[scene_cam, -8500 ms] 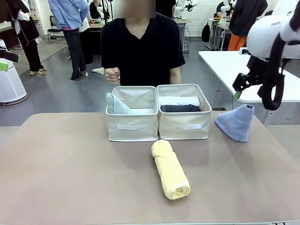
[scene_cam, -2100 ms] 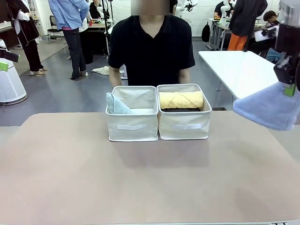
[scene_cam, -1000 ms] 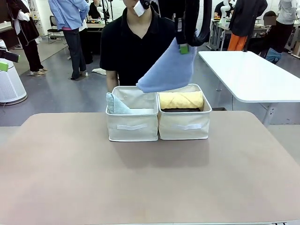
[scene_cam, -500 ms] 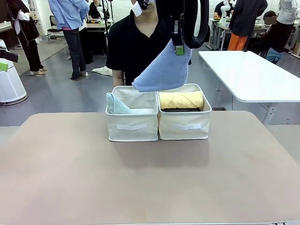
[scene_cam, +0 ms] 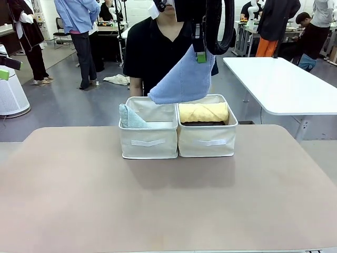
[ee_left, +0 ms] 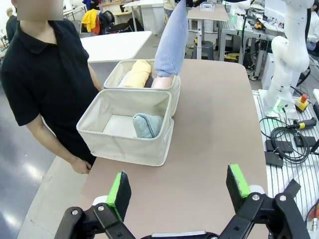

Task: Sort the towels based on their folding style.
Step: Pick up another triangle-folded towel from the table and place it in the left Fabric basket.

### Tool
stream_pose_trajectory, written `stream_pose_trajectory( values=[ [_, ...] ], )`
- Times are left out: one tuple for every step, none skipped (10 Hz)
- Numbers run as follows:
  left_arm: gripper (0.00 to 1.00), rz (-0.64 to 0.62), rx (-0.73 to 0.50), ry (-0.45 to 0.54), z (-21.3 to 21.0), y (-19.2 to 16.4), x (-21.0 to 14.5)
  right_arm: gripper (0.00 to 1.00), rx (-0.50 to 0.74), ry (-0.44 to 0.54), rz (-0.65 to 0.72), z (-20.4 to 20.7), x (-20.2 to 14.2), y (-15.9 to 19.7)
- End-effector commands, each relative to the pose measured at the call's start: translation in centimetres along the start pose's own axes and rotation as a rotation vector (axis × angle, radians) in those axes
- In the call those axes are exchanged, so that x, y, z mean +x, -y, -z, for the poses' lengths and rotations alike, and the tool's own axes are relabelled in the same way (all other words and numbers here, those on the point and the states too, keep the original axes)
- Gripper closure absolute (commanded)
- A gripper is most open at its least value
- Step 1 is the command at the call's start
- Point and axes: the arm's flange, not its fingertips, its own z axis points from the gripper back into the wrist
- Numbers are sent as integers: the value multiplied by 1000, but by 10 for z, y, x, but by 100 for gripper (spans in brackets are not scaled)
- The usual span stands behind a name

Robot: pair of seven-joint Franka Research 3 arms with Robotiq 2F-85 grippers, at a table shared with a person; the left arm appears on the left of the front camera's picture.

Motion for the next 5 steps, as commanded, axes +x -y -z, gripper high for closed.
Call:
stream_pose_trajectory(
  values=[
    [0,5,-5,14,-1,1,0,82,46,81,-51,3,20,23],
    [0,5,-5,14,-1,1,0,82,55,99,-61,6,34,32],
    [0,5,-5,14,-1,1,0,82,52,115,-68,10,48,39],
    [0,5,-5,14,-1,1,0,82,49,114,-48,12,60,48],
    [0,5,-5,14,-1,1,0,82,44,103,-23,16,69,56]
  ],
)
